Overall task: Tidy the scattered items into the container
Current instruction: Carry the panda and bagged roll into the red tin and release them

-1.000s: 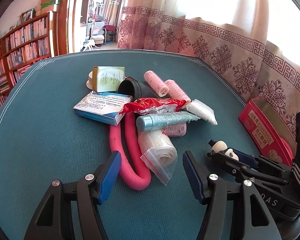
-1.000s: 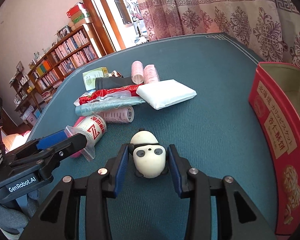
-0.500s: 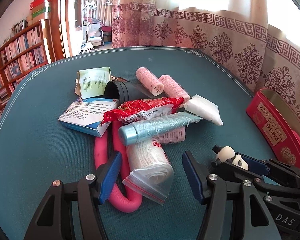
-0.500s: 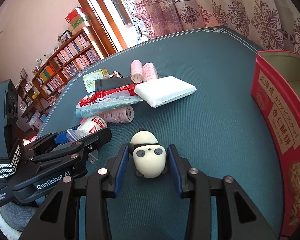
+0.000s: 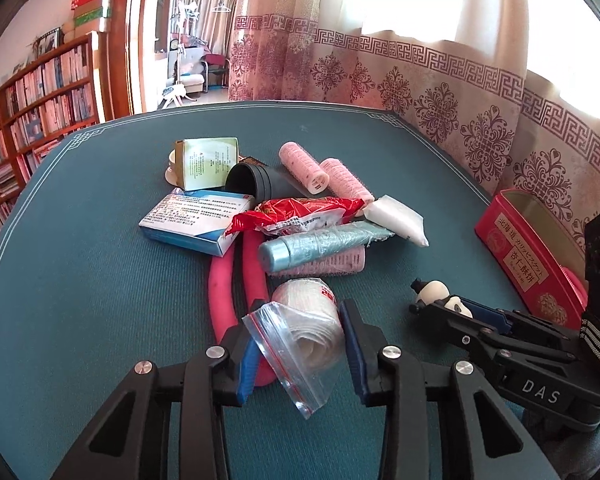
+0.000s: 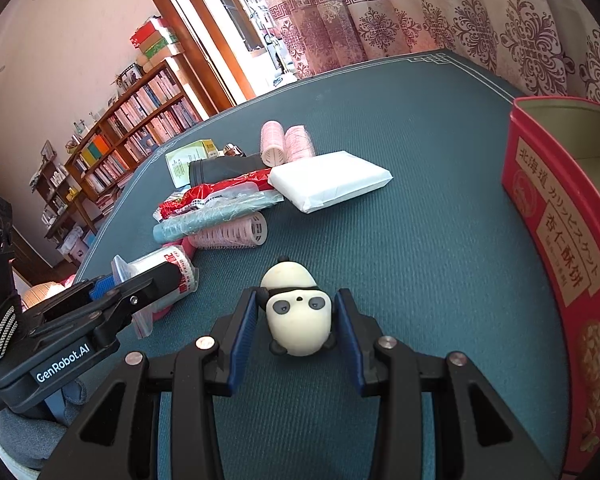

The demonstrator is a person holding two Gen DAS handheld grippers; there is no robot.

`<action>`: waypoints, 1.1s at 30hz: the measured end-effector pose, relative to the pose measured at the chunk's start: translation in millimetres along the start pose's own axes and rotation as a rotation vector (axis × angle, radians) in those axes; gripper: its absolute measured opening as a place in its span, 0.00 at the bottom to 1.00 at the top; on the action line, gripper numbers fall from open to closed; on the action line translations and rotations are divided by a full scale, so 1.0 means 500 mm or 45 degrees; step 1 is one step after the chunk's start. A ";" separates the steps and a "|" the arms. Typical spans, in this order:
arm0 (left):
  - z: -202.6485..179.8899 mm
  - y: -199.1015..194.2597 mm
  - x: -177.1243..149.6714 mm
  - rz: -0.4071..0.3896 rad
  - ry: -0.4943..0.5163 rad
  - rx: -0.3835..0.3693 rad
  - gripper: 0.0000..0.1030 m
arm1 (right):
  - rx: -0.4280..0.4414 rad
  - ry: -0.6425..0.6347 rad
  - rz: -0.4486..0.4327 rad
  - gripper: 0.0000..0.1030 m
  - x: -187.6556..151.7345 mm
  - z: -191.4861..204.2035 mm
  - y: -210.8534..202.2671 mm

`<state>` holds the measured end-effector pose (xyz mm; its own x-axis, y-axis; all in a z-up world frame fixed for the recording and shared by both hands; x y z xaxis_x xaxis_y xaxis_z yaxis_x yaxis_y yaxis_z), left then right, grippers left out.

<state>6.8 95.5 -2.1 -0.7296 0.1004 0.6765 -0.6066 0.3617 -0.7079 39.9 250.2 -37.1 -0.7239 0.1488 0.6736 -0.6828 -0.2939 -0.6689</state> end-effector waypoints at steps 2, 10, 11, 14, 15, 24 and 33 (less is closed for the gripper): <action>-0.004 -0.009 -0.006 0.003 -0.007 -0.019 0.37 | -0.001 0.004 -0.003 0.42 0.000 -0.002 -0.001; -0.034 -0.041 -0.015 -0.011 0.006 -0.066 0.37 | -0.005 0.010 -0.030 0.42 0.002 -0.004 -0.009; -0.038 -0.044 -0.016 -0.012 0.009 -0.070 0.37 | -0.005 0.011 -0.037 0.42 0.002 -0.005 -0.012; -0.052 -0.051 -0.019 -0.013 0.020 -0.083 0.37 | -0.014 0.007 -0.058 0.42 0.005 -0.003 -0.021; -0.056 -0.053 -0.020 -0.014 0.025 -0.086 0.37 | -0.018 0.004 -0.068 0.42 0.007 -0.001 -0.028; -0.108 -0.059 -0.016 -0.011 0.068 -0.148 0.37 | -0.056 0.025 -0.176 0.42 0.019 -0.024 -0.127; -0.199 -0.064 0.005 -0.012 0.137 -0.260 0.37 | -0.216 0.081 -0.299 0.42 0.025 -0.129 -0.264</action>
<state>56.0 176.6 42.4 -0.6797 0.1904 0.7083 -0.5288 0.5420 -0.6532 114.9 351.6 39.5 -0.5453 0.2549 0.7985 -0.8351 -0.0835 -0.5436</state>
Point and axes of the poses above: each gripper's, at about its wrist camera, not at the fingertips, and y roughly the way its jaws point, z to its left, x to its top, the point moved 6 cm from there along y, roughly the way its jaws point, and after that the axes turned 5 degrees about -y, right-handed, at the moved point
